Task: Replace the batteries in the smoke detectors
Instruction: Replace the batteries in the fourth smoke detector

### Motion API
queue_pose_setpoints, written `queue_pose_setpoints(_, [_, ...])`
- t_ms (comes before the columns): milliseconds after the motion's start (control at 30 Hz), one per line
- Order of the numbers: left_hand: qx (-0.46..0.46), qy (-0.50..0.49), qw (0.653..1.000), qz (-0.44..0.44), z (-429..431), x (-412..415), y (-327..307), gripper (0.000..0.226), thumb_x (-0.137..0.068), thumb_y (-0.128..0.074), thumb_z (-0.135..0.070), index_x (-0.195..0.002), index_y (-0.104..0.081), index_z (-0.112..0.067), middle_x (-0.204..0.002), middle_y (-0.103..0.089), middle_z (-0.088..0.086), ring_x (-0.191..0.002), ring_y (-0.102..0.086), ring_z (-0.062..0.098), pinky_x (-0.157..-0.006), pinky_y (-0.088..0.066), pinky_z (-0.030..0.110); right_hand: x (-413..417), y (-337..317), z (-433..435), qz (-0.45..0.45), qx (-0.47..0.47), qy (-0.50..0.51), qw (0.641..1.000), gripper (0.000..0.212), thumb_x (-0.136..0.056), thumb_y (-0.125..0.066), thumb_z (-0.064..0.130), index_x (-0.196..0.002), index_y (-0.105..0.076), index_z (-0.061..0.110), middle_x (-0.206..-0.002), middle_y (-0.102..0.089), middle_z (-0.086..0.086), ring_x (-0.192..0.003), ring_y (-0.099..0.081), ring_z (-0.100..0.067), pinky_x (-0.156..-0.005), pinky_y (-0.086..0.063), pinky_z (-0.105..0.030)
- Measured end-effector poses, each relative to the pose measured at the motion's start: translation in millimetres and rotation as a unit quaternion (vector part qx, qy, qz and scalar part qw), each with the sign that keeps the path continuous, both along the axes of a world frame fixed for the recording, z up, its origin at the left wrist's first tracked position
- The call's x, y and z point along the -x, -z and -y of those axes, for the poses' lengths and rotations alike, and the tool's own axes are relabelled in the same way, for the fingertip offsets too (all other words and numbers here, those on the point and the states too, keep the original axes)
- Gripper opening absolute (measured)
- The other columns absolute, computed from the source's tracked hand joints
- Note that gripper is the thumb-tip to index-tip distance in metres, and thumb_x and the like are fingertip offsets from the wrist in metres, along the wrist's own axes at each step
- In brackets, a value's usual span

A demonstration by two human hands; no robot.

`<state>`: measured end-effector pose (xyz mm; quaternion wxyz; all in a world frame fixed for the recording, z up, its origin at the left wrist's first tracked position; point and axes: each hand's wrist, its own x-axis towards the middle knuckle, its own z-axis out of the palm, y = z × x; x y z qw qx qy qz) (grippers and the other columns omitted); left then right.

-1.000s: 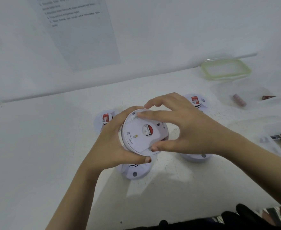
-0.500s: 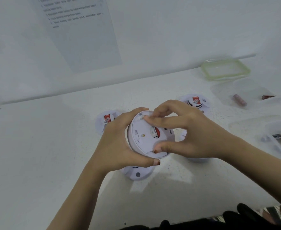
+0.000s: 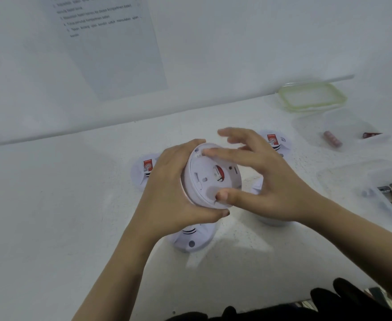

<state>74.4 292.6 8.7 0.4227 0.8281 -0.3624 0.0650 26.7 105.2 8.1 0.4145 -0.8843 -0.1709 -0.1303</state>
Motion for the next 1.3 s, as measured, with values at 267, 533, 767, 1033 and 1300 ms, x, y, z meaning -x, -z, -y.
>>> queue_pose_setpoints(267, [-0.036,-0.008,0.999,0.018,7,-5,10,0.099,-0.050,-0.081,-0.043,-0.139,-0.040,-0.029,-0.130,-0.048,-0.019,-0.123,-0.038,-0.006,-0.101,-0.033,0.012,-1,-8,-17,-0.102,-0.122,0.070,0.985,0.089,-0.059,-0.087,0.034,-0.131,-0.035,0.042,-0.119,-0.049,0.020,-0.110,-0.048,0.007,-0.085,-0.039,-0.004])
queue_pose_setpoints(533, [0.049,0.013,0.993,-0.104,5,-1,15,0.103,-0.053,-0.078,-0.052,-0.143,-0.033,-0.028,-0.134,-0.043,-0.031,-0.127,-0.041,-0.007,-0.094,-0.032,0.000,-4,5,-5,-0.201,-0.484,-0.073,0.848,0.061,-0.069,-0.060,0.027,-0.128,-0.046,0.017,-0.110,-0.068,-0.003,-0.100,-0.064,-0.026,-0.082,-0.053,-0.037])
queue_pose_setpoints(767, [0.036,-0.041,0.995,-0.083,3,-7,24,0.093,-0.050,-0.078,-0.056,-0.132,-0.036,-0.040,-0.129,-0.046,-0.025,-0.123,-0.045,-0.003,-0.095,-0.043,0.011,-3,11,-4,-0.273,-0.502,-0.068,0.818,0.054,-0.083,-0.049,0.026,-0.135,-0.041,0.036,-0.119,-0.067,-0.001,-0.104,-0.066,-0.029,-0.076,-0.057,-0.041])
queue_pose_setpoints(1033, [0.039,-0.035,0.993,-0.103,2,-7,25,0.106,-0.046,-0.080,-0.057,-0.138,-0.033,-0.038,-0.135,-0.041,-0.016,-0.125,-0.040,-0.006,-0.097,-0.044,0.012,-6,25,0,-0.247,-0.462,-0.093,0.847,0.059,-0.086,-0.055,0.013,-0.138,-0.039,0.035,-0.123,-0.064,-0.007,-0.103,-0.066,-0.030,-0.077,-0.056,-0.036])
queue_pose_setpoints(1300, [0.107,-0.028,0.962,-0.251,3,-6,37,0.095,-0.051,-0.094,-0.010,-0.133,-0.048,-0.027,-0.124,-0.063,-0.013,-0.112,-0.062,0.007,-0.086,-0.057,0.031,-10,39,3,-0.263,-0.430,-0.077,0.860,0.069,-0.081,-0.063,0.009,-0.138,-0.035,0.035,-0.126,-0.062,0.003,-0.112,-0.062,-0.023,-0.079,-0.056,-0.037])
